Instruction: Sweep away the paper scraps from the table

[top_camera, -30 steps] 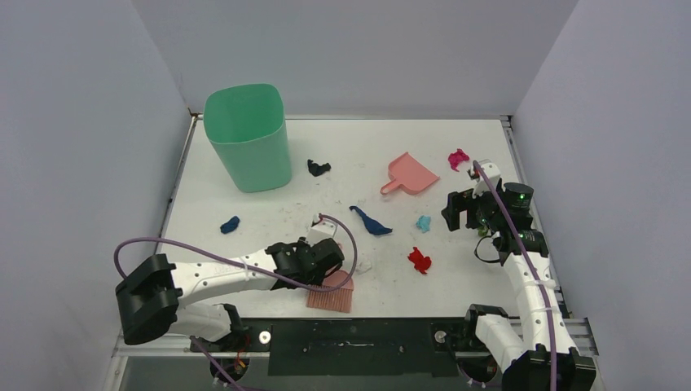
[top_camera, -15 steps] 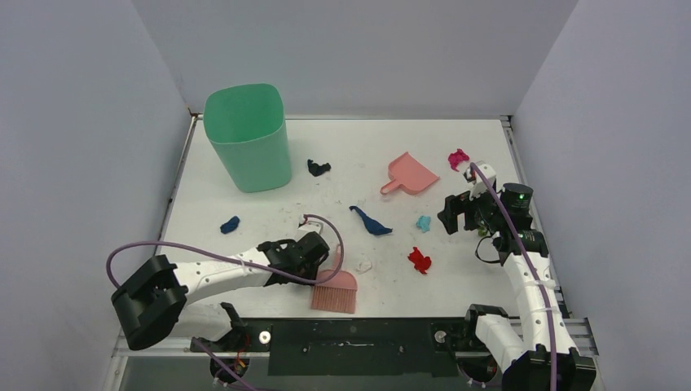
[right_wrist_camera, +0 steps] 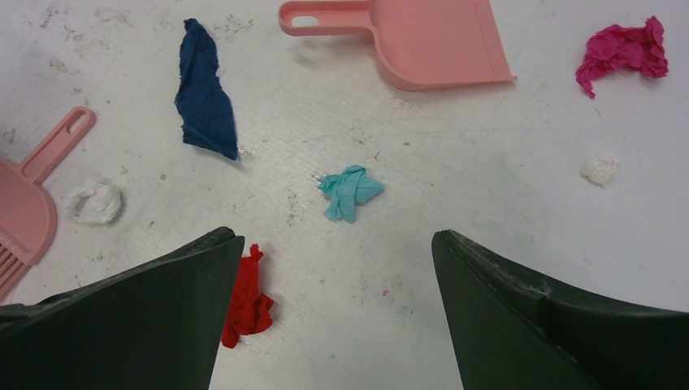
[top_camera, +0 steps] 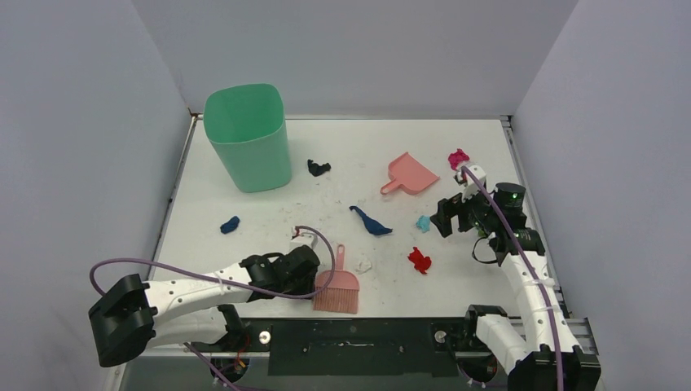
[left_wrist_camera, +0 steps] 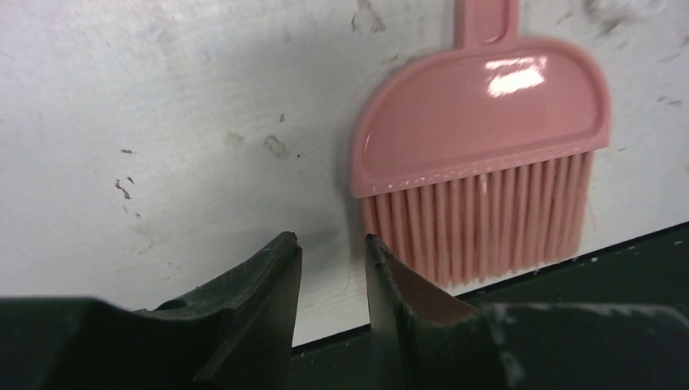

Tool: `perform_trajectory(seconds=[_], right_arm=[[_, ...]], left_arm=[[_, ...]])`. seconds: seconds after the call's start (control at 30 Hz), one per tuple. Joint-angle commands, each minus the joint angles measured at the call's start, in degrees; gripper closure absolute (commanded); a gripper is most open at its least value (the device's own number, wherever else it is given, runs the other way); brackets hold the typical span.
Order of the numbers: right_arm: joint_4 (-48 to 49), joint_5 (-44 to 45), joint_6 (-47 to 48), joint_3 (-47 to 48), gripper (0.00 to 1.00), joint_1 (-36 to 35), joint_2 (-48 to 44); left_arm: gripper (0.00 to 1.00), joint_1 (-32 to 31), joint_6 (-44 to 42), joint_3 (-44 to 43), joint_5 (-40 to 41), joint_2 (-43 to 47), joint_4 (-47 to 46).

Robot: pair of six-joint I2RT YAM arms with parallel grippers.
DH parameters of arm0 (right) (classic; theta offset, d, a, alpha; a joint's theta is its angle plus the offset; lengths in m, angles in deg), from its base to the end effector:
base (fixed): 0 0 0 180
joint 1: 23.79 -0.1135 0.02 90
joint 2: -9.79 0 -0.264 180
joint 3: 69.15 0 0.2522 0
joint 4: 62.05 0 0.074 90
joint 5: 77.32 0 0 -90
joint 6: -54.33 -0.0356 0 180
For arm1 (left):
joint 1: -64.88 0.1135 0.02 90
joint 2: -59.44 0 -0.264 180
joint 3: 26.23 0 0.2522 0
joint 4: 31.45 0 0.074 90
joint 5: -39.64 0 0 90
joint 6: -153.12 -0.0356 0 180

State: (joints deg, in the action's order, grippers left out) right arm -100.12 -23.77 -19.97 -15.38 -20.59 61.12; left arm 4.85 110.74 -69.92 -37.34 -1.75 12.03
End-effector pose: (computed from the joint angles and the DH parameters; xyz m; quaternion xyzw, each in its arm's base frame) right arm 0.1913 0.0105 0.2706 -0.2340 0.8243 0.2032 0.4737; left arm 0.0999 -0.1571 0.1739 0.0757 0.9593 -0.1362 0.2355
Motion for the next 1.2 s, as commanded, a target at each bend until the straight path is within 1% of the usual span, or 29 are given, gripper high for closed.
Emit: perform_trajectory(seconds=[0.0, 0.03, 0.1, 0.2, 0.33, 0.43, 0.5, 0.6, 0.67, 0.9, 1.03, 1.17], right_arm=[[2.3, -2.9, 1.2, 0.7, 0.09, -2.4, -0.8], [2.4, -3.1, 1.4, 1.0, 0.09, -2.8, -0.4], [2.2, -2.5, 1.9, 1.8, 0.08, -5.9, 1.0], [1.4, -2.1, 2.1, 3.1, 0.06, -7.9, 3.8], [1.8, -2.2, 2.3, 2.1, 0.05, -7.9, 4.9], [2.4, -1.7, 2.7, 1.1, 0.06, -7.9, 3.4], [2.9, -1.5, 2.6, 0.4, 0.06, -8.0, 2.4], [2.9, -1.6, 2.6, 0.2, 0.06, -8.0, 2.6], [2.8, -1.6, 2.7, 0.3, 0.06, -8.0, 3.1], [2.7, -1.8, 2.9, 0.1, 0.05, -7.8, 2.5], [2.4, -3.5, 3.2, 0.1, 0.05, -7.8, 2.3], [1.7, -7.4, 5.4, 0.3, 0.02, -8.6, 2.6]], left_arm=[[0.67, -1.7, 2.1, 0.7, -2.6, -3.8, -3.7], [0.67, -2.1, 2.4, 0.9, -2.7, -4.5, -4.7], [0.67, -2.6, 3.0, 1.0, -2.5, -5.8, -6.1], [0.66, -3.6, 4.0, 0.0, -1.2, -7.3, -6.0], [0.66, -6.1, 5.8, -4.4, 2.8, -7.5, 0.4], [0.62, -8.1, 6.6, -7.8, 5.6, -6.4, 5.3], [0.6, -8.6, 6.9, -9.3, 5.7, -5.3, 6.4], [0.59, -8.8, 7.0, -9.6, 4.6, -4.3, 4.8], [0.59, -8.7, 7.0, -8.9, 4.0, -5.2, 2.7], [0.59, -9.0, 8.1, -8.3, 3.5, -14.0, -0.2], [0.68, -9.1, 7.4, -7.0, 2.1, -17.7, -3.7], [0.86, -9.3, 7.6, -6.0, 2.0, -18.3, -4.5]])
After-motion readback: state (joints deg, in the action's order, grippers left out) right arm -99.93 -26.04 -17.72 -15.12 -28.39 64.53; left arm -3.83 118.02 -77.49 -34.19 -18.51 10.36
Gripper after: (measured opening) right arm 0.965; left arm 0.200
